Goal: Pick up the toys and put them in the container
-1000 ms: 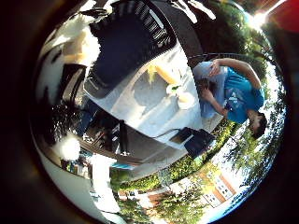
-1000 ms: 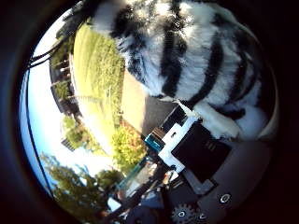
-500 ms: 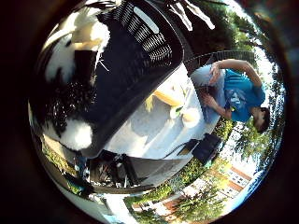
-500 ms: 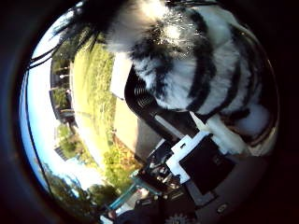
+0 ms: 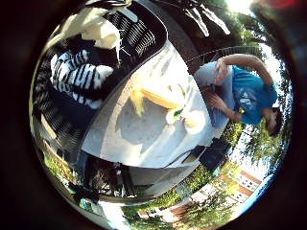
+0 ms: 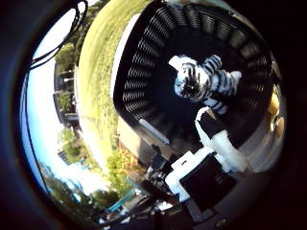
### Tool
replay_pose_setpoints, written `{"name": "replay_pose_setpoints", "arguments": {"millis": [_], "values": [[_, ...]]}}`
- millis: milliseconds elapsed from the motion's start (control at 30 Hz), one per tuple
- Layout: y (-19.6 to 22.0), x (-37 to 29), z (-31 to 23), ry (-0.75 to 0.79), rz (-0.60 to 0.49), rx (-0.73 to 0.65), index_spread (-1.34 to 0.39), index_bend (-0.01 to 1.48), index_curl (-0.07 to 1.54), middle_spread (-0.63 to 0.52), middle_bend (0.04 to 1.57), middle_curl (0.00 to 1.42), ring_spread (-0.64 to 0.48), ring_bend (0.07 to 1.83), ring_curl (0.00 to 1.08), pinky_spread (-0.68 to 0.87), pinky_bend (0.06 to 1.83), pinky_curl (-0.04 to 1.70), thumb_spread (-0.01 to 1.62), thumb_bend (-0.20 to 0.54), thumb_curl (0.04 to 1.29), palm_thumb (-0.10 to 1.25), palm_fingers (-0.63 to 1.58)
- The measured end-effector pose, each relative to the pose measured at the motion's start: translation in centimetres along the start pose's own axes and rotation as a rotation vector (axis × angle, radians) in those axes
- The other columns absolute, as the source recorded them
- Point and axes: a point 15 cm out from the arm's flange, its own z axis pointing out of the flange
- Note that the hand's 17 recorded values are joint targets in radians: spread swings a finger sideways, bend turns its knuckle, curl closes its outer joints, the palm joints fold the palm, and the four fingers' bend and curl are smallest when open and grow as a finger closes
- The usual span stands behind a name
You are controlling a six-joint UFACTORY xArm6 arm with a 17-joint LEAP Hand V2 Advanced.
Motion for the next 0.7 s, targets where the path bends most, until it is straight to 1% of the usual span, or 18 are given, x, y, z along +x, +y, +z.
{"name": "replay_pose_setpoints", "arguments": {"millis": [100,200,300,433,533,633,700], "values": [[1.1,3.8,-3.1,0.003,0.023,0.042,-0.45,0.21,0.16,0.13,0.13,0.32,0.31,0.5,0.31,0.52,0.77,0.55,1.08,-0.03,0.46,0.76,-0.07],[2.8,9.0,-4.9,0.037,0.071,0.061,-0.43,0.19,0.18,0.13,0.15,0.31,0.3,0.49,0.31,0.52,0.72,0.52,1.08,-0.031,0.45,0.76,-0.04],[5.2,14.7,-5.2,0.08,0.135,0.056,-0.38,0.18,0.2,0.12,0.16,0.31,0.29,0.49,0.31,0.5,0.65,0.48,1.09,-0.034,0.44,0.74,-0.02],[7.0,20.5,-4.5,0.134,0.174,0.066,-0.32,0.18,0.22,0.11,0.18,0.31,0.28,0.48,0.31,0.48,0.59,0.43,1.1,-0.041,0.42,0.69,0.0],[7.3,23.6,-2.3,0.203,0.149,0.045,-0.28,0.18,0.23,0.1,0.17,0.31,0.27,0.47,0.31,0.46,0.55,0.4,1.11,-0.04,0.4,0.65,0.01],[6.6,25.9,-0.1,0.284,0.102,0.039,-0.26,0.18,0.24,0.09,0.17,0.31,0.26,0.46,0.31,0.45,0.53,0.38,1.11,-0.041,0.39,0.62,0.03],[5.9,26.8,2.3,0.318,0.072,0.033,-0.25,0.19,0.25,0.09,0.17,0.31,0.26,0.45,0.31,0.44,0.51,0.37,1.11,-0.043,0.37,0.59,0.04]]}}
